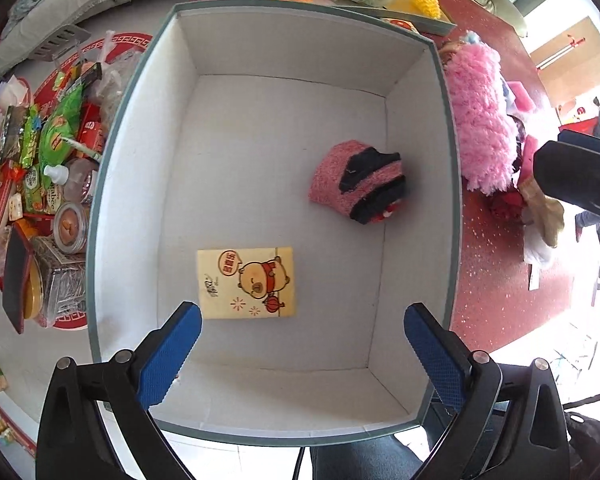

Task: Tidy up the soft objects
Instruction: 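Open both tools to drop tissue pack and striped sock into the box, then grasp the pink fluffy duster with left tool while right tool grasps beige sock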

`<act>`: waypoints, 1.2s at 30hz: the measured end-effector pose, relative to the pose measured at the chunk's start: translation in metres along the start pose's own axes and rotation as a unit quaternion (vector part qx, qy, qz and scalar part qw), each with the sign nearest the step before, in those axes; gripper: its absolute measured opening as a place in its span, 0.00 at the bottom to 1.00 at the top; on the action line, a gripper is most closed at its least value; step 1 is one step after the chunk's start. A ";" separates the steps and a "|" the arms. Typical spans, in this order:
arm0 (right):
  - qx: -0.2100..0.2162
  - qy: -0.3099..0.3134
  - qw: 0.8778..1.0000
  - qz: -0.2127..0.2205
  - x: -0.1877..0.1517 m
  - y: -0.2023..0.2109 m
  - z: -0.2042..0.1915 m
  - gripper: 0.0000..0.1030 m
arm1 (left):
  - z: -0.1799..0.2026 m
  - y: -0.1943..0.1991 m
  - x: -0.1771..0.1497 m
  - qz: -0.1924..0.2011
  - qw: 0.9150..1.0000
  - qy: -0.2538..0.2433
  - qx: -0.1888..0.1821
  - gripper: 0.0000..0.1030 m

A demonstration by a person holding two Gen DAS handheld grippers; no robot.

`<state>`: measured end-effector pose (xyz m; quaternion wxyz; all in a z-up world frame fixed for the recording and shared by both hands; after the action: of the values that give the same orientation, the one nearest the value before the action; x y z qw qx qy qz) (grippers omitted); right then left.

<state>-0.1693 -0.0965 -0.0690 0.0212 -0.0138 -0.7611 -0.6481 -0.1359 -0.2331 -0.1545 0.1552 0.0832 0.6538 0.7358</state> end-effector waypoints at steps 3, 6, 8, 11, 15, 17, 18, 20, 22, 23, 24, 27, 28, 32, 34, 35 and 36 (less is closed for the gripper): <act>-0.003 -0.026 1.000 -0.003 -0.015 0.002 0.025 1.00 | 0.021 0.001 0.003 -0.005 1.000 -0.027 0.003 0.99; -0.004 -0.051 0.999 -0.009 -0.033 0.000 0.047 1.00 | 0.042 0.003 0.009 -0.004 0.999 -0.050 0.005 0.99; -0.005 -0.066 0.998 -0.013 -0.043 -0.002 0.061 1.00 | 0.055 0.004 0.013 -0.005 0.998 -0.062 0.004 0.99; -0.004 -0.086 0.996 -0.017 -0.058 -0.004 0.081 1.00 | 0.075 0.005 0.017 -0.006 0.997 -0.080 0.004 0.99; -0.001 -0.112 0.994 -0.019 -0.079 -0.005 0.107 1.00 | 0.101 0.005 0.020 -0.008 0.995 -0.103 0.012 0.99; 0.002 -0.128 0.992 -0.020 -0.091 -0.007 0.122 1.00 | 0.114 0.005 0.022 -0.009 0.994 -0.112 0.014 0.99; 0.003 -0.139 0.990 -0.022 -0.098 -0.009 0.129 1.00 | 0.120 0.005 0.023 -0.009 0.993 -0.115 0.015 0.99; 0.004 -0.162 0.986 -0.027 -0.111 -0.014 0.146 1.00 | 0.131 0.005 0.024 -0.010 0.993 -0.120 0.016 0.99; 0.001 -0.190 0.981 -0.036 -0.126 -0.020 0.164 1.00 | 0.142 0.003 0.025 -0.016 0.992 -0.122 0.014 0.99; -0.002 -0.203 0.978 -0.041 -0.133 -0.023 0.172 1.00 | 0.149 0.002 0.026 -0.019 0.992 -0.122 0.012 0.99; -0.003 -0.215 0.976 -0.046 -0.139 -0.026 0.179 1.00 | 0.154 0.001 0.026 -0.021 0.992 -0.124 0.011 0.99; 0.003 -0.242 0.969 -0.051 -0.149 -0.033 0.197 1.00 | 0.171 -0.003 0.031 -0.022 0.991 -0.128 0.013 0.99; 0.001 -0.245 0.968 -0.051 -0.151 -0.034 0.202 1.00 | 0.177 -0.005 0.034 -0.021 0.992 -0.127 0.014 0.99; 0.002 -0.251 0.967 -0.047 -0.155 -0.035 0.213 1.00 | 0.193 -0.014 0.056 -0.021 0.993 -0.113 0.019 0.99; 0.005 -0.251 0.967 -0.036 -0.154 -0.033 0.216 1.00 | 0.199 -0.018 0.071 -0.018 0.994 -0.104 0.024 0.99; 0.006 -0.248 0.968 -0.027 -0.152 -0.030 0.217 1.00 | 0.203 -0.020 0.079 -0.017 0.995 -0.100 0.025 0.99; 0.005 -0.241 0.970 -0.020 -0.149 -0.028 0.217 1.00 | 0.206 -0.022 0.087 -0.014 0.995 -0.096 0.028 0.99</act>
<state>-0.0254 0.1140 -0.1385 -0.1755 -0.1539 -0.7469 -0.6226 -0.1479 -0.0085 -0.1566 0.2253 0.1481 0.6574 0.7037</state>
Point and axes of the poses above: each gripper's, at about its wrist camera, not at the fingertips, and y roughly against the way its jaws point, z to its right, x to its top, the point moved 9 cm from there along -y, roughly the way its jaws point, and after that the axes turned 6 degrees about -z, right-handed, at the moved point
